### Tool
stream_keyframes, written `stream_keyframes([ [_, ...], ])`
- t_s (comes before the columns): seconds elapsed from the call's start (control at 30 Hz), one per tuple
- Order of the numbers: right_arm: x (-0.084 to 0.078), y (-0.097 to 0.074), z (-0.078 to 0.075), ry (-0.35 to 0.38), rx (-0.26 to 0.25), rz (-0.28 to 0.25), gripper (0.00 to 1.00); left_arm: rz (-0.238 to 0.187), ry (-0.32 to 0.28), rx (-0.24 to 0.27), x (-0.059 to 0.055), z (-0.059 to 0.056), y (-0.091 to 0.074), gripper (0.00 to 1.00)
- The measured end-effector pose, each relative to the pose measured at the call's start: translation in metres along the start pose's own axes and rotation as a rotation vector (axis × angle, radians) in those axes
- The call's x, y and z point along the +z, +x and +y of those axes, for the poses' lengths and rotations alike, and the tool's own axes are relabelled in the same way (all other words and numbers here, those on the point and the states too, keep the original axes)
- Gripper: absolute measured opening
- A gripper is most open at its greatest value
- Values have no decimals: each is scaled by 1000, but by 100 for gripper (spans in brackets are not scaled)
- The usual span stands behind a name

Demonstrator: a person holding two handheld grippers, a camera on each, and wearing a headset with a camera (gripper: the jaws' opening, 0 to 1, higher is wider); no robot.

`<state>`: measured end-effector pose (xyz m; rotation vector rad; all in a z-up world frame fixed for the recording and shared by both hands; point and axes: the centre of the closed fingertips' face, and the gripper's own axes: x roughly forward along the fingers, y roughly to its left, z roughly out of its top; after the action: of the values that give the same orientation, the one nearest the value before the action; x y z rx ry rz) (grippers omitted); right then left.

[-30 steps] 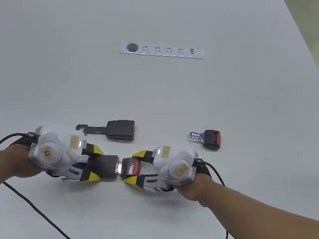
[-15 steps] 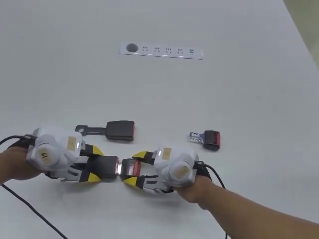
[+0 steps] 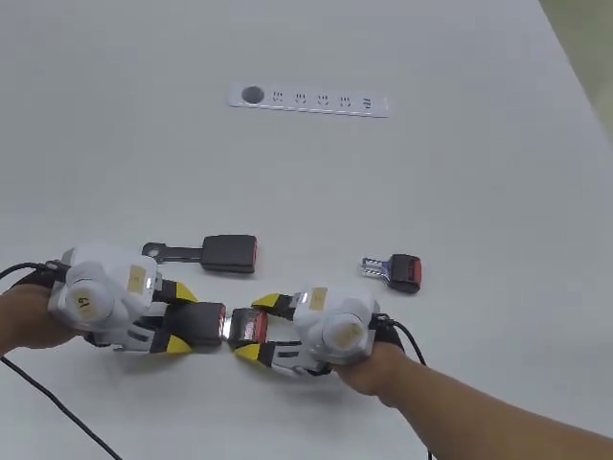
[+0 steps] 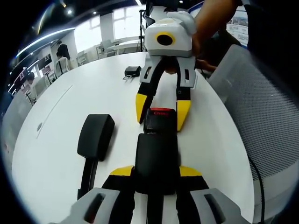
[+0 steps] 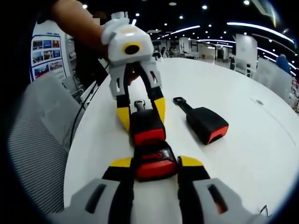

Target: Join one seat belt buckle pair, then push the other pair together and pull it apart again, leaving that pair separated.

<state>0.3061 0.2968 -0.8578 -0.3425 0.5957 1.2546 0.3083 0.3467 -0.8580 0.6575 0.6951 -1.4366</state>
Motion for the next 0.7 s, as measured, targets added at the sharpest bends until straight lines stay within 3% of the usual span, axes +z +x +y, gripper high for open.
stream_keyframes([
  [0.07, 0, 0, 0, -2, 1, 4, 37, 5, 14, 1, 1, -1, 1, 35],
  [0.17, 0, 0, 0, -26, -26, 61, 38, 23, 34, 10, 2, 0, 1, 35],
  [0.2, 3, 0, 0, -49, -32, 62, 39, 32, 31, 15, 1, 0, 1, 36],
  [0.23, 9, 0, -1, -12, -60, 31, 42, 47, 13, 38, 1, 2, 1, 37],
  [0.3, 22, -1, 4, 9, -30, -28, 62, 57, 22, 76, 2, 6, 0, 42],
  [0.33, 23, -2, 2, 3, -37, -32, 76, 77, 21, 109, 1, 9, -2, 45],
  [0.37, 23, -4, 0, 4, -47, -28, 81, 73, 20, 97, 4, 5, -3, 50],
  [0.43, 22, -10, -3, -3, -63, -23, 79, 38, -5, 100, 12, 4, -6, 57],
  [0.53, 22, -21, -7, 6, -83, -32, 84, 4, -56, 137, 22, 11, -13, 63],
  [0.7, 14, -51, -18, 6, -131, -38, 83, -9, -43, 168, 38, 16, -20, 72],
])
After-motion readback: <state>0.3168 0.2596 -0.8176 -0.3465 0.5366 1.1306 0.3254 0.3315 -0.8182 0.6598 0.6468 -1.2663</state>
